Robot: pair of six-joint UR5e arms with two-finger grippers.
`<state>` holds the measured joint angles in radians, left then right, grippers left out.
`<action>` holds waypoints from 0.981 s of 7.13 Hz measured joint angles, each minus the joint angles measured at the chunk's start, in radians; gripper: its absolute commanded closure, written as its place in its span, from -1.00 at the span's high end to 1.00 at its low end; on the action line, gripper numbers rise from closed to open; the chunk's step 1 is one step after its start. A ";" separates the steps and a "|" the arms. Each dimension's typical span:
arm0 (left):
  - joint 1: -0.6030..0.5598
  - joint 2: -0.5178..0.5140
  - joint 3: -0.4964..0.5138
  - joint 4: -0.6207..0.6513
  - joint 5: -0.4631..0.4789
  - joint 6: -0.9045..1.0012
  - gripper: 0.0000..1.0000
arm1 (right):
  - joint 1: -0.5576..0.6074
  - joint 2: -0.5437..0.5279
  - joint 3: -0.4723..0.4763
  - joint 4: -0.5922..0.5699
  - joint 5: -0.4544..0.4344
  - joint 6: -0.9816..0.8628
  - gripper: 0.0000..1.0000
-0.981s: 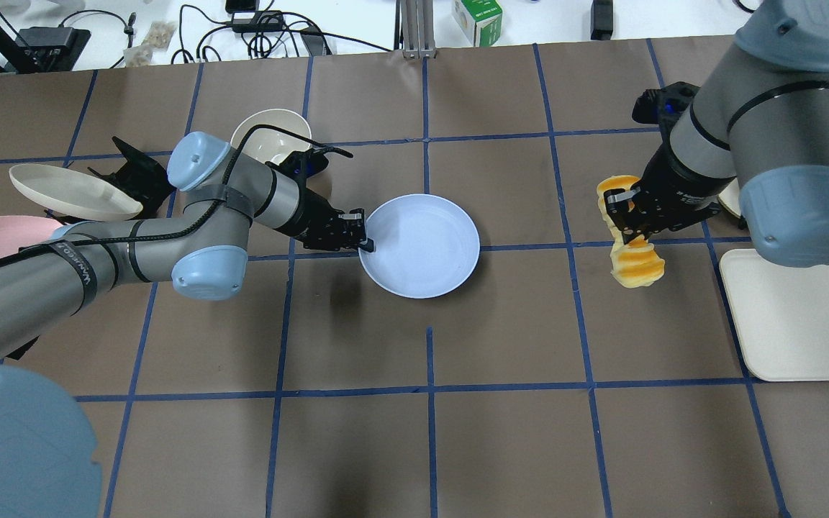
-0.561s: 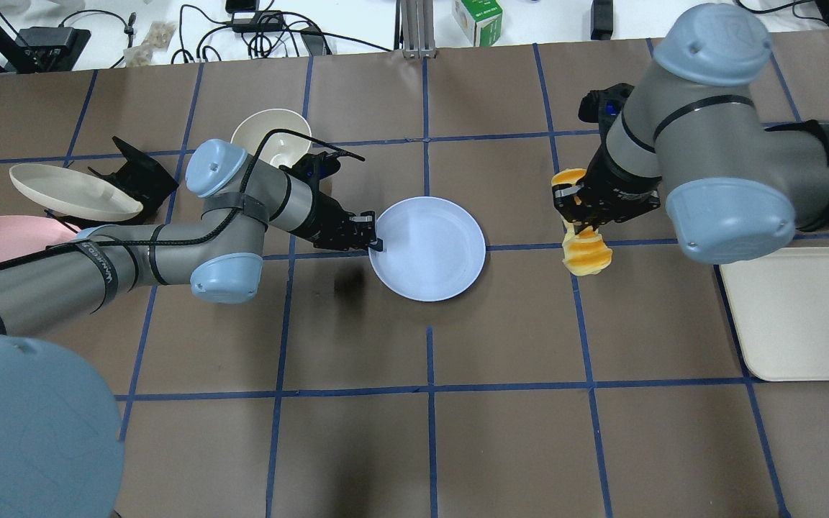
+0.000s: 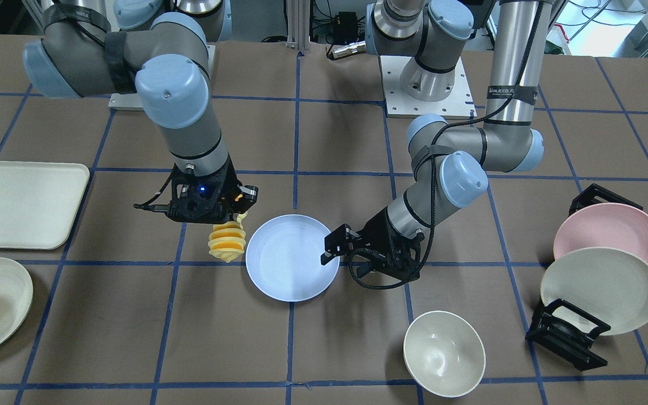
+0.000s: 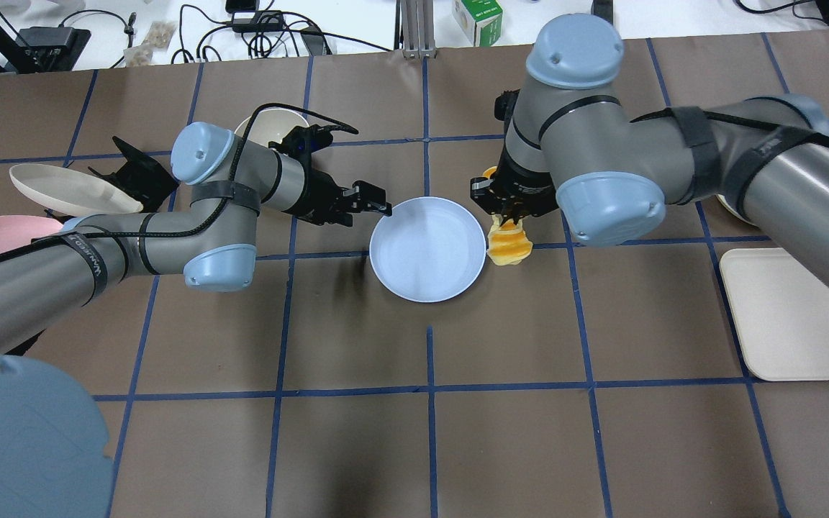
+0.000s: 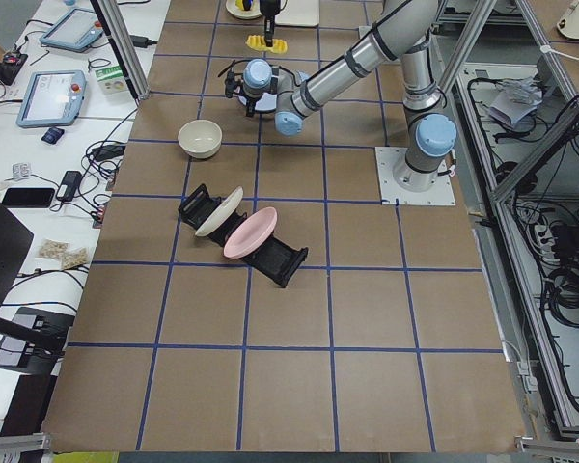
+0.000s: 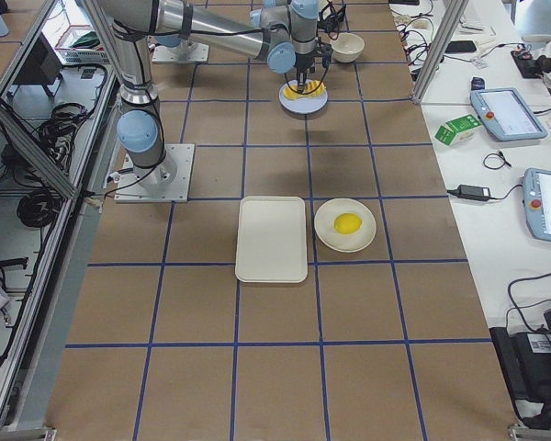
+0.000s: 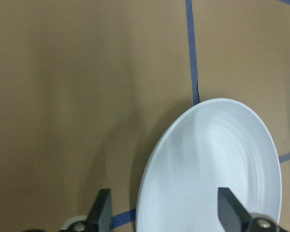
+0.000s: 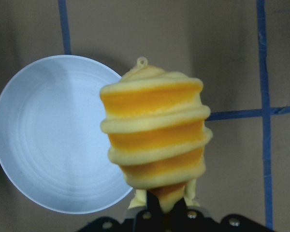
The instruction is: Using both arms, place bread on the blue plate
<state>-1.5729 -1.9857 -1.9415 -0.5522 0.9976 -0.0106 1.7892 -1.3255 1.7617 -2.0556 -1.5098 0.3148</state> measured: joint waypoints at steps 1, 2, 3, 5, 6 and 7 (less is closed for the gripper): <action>0.014 0.035 0.017 -0.013 0.000 0.002 0.99 | 0.037 0.047 -0.020 -0.031 -0.001 0.066 -1.00; 0.032 0.076 0.046 -0.063 0.002 0.003 1.00 | 0.070 0.091 -0.036 -0.063 0.001 0.130 -1.00; 0.045 0.112 0.097 -0.170 0.027 0.003 1.00 | 0.098 0.132 -0.053 -0.082 0.005 0.170 -1.00; 0.053 0.176 0.241 -0.519 0.198 0.003 1.00 | 0.140 0.202 -0.084 -0.118 0.007 0.204 -1.00; 0.052 0.200 0.305 -0.689 0.314 0.004 1.00 | 0.154 0.227 -0.090 -0.127 0.009 0.210 -0.91; 0.050 0.225 0.347 -0.812 0.428 0.012 1.00 | 0.165 0.244 -0.091 -0.128 0.007 0.213 -0.67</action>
<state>-1.5225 -1.7612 -1.5950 -1.3643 1.4260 0.0017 1.9539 -1.0818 1.6709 -2.1839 -1.5027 0.5278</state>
